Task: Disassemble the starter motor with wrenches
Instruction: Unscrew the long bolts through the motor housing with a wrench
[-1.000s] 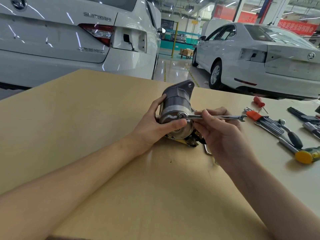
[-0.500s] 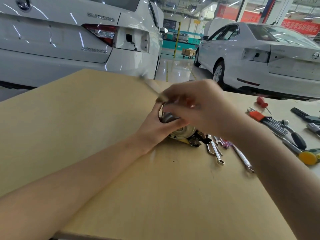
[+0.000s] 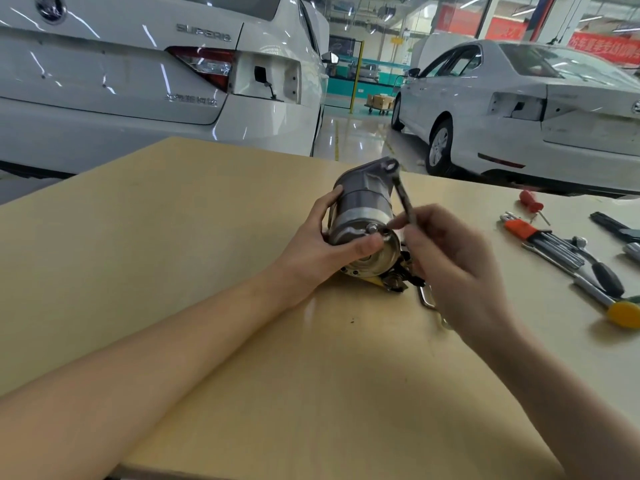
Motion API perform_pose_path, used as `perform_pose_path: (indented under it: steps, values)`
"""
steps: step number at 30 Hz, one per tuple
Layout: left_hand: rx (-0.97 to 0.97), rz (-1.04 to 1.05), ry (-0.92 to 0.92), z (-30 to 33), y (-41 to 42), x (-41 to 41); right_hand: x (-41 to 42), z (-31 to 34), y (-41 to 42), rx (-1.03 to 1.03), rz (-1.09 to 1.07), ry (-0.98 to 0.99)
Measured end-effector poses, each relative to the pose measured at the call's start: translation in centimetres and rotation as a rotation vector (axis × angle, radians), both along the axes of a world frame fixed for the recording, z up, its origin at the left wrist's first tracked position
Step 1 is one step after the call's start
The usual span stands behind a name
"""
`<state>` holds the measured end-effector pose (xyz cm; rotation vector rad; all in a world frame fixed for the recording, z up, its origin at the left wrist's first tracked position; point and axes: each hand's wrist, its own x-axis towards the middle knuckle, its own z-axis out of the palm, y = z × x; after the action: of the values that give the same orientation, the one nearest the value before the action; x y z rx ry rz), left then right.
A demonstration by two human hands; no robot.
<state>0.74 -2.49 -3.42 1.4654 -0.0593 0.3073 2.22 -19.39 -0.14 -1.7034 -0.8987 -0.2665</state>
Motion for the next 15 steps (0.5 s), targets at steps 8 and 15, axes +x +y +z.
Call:
perform_pose_path:
  steps: [8, 15]
  values:
    - [-0.053, -0.031, 0.000, -0.1, 0.1, 0.1, -0.4, -0.3, 1.0, 0.011, -0.185, -0.199]
    - [-0.034, -0.035, 0.003, -0.2, 0.3, 0.1, -0.4, -0.2, 1.3, -0.001, -0.261, -0.350]
